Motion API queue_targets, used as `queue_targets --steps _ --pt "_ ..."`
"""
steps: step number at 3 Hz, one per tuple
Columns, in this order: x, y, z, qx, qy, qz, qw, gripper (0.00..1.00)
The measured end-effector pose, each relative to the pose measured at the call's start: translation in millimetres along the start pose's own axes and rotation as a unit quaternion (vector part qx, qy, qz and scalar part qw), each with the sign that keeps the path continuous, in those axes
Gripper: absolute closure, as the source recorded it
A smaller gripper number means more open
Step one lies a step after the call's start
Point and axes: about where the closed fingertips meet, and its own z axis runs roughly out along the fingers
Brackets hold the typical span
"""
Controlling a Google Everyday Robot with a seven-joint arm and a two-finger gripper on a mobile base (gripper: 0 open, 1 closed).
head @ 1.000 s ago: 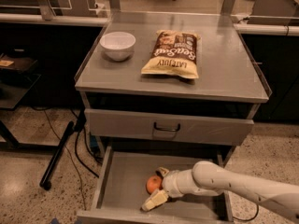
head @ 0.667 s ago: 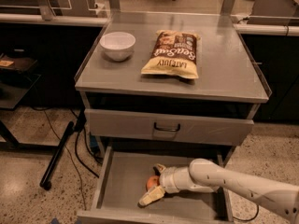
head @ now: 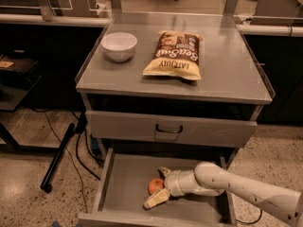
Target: Pick orange from middle drawer and place on counter
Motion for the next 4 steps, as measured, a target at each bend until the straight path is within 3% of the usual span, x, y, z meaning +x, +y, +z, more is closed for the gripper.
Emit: queue_targets --steps 1,4 --pt "0.0 0.0 0.0 0.000 0.000 0.000 1.0000 0.00" --pt "0.0 0.1 0.1 0.000 0.000 0.000 1.0000 0.66"
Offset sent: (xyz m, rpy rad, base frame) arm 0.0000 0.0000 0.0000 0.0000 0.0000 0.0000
